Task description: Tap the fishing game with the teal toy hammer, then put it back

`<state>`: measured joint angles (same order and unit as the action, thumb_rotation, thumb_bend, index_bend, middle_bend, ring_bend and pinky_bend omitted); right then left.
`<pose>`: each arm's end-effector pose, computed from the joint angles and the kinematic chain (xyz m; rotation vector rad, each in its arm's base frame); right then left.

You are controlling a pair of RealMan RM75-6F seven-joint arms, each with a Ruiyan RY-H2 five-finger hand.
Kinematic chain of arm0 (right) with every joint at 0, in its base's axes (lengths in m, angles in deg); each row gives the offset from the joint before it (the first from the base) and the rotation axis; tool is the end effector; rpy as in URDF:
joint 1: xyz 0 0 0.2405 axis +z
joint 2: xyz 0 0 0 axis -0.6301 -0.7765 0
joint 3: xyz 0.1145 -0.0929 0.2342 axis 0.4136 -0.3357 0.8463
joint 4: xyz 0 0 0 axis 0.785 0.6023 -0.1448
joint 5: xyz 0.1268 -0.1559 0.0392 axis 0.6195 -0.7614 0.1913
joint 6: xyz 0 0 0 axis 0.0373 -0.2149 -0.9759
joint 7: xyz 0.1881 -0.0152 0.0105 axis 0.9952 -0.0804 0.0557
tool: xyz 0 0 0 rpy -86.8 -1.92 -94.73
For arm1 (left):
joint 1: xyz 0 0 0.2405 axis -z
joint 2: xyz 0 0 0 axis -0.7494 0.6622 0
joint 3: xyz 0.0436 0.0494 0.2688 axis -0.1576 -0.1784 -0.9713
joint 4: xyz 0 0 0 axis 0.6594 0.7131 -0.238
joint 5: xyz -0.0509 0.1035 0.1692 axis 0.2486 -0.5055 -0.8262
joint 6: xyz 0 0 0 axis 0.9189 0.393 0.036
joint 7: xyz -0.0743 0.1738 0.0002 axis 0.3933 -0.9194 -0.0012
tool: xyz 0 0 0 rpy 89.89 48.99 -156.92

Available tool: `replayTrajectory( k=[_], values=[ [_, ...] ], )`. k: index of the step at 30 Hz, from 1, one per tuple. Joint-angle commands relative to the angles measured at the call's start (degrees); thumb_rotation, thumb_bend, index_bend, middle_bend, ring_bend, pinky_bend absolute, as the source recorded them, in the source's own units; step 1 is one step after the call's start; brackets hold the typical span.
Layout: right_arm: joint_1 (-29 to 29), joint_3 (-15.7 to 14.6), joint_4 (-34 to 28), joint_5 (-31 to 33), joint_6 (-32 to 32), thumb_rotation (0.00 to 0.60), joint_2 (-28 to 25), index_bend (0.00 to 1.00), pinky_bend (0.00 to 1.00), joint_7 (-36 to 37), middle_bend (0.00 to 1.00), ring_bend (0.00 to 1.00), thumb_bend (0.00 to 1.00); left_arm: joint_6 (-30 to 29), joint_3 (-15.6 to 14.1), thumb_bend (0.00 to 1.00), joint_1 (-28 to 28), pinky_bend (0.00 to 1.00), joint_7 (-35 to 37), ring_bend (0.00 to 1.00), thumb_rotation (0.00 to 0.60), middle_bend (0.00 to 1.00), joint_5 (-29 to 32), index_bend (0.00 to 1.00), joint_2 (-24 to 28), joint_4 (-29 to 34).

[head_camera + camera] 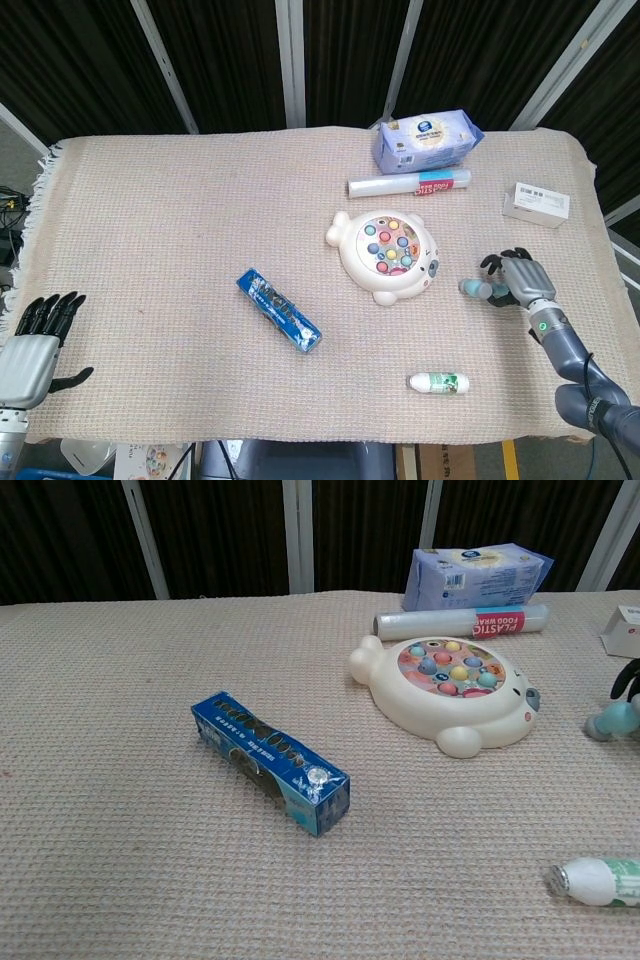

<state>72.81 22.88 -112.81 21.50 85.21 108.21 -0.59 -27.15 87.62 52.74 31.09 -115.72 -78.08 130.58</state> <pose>-0.3545 -0.4105 0.0781 1.5617 -1.2597 0.6030 -0.3108 0.2062 0.1411 -1.5016 -0.9106 -0.7788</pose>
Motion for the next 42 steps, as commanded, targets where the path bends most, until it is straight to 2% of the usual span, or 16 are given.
replayTrajectory(
  k=[1,21,24,26,29,36,39,42],
  values=[
    [0.4,0.3,-0.6,1.1,-0.6,0.600,-0.3,0.32,0.00,-1.2,0.36,0.14,0.35,0.1,0.0,0.08,0.1,0.00,0.0,0.00,0.600,0.03,0.1,0.03,0.0,-0.1],
    [2.1,0.7,-1.5,6.7,-2.0,0.600,-0.2,0.32,0.00,-8.4,0.36,0.13,0.35,0.3,0.0,0.08,0.0,0.00,1.0,0.00,0.600,0.03,0.5,0.03,-0.3,-1.0],
    [1.8,0.6,-2.3,6.9,-1.3,0.600,-0.6,0.25,0.00,-9.1,0.32,0.07,0.34,0.2,0.0,0.08,0.0,0.00,1.4,0.00,0.600,0.03,0.4,0.03,-0.4,-1.2],
    [1.5,0.4,-3.3,7.0,-1.0,0.600,-1.2,0.13,0.00,-9.3,0.26,0.02,0.34,0.1,0.0,0.08,-0.1,0.00,1.6,0.00,0.600,0.03,0.4,0.03,-0.5,-1.4],
    [0.9,0.2,-4.9,7.3,-0.3,0.600,-2.5,0.01,0.00,-9.9,0.18,0.00,0.34,0.1,0.0,0.08,-0.1,0.00,1.9,0.00,0.600,0.03,0.3,0.02,-0.7,-1.7],
    [0.6,0.3,-7.2,8.1,0.2,0.600,-4.2,0.00,0.00,-10.6,0.10,0.00,0.34,0.2,0.0,0.08,0.0,0.00,2.7,0.00,0.600,0.03,0.1,0.02,-1.0,-2.4],
    [0.2,0.1,-8.7,8.4,0.6,0.600,-5.3,0.00,0.00,-11.1,0.03,0.00,0.34,0.0,0.1,0.08,0.0,0.00,3.1,0.00,0.600,0.03,0.1,0.02,-1.0,-2.6],
    [-1.5,0.4,-12.2,8.4,3.5,0.600,-7.6,0.00,0.00,-10.2,0.00,0.00,0.34,-0.1,0.2,0.08,-0.1,0.00,3.5,0.00,0.600,0.03,0.3,0.01,-0.9,-2.9]
  ],
)
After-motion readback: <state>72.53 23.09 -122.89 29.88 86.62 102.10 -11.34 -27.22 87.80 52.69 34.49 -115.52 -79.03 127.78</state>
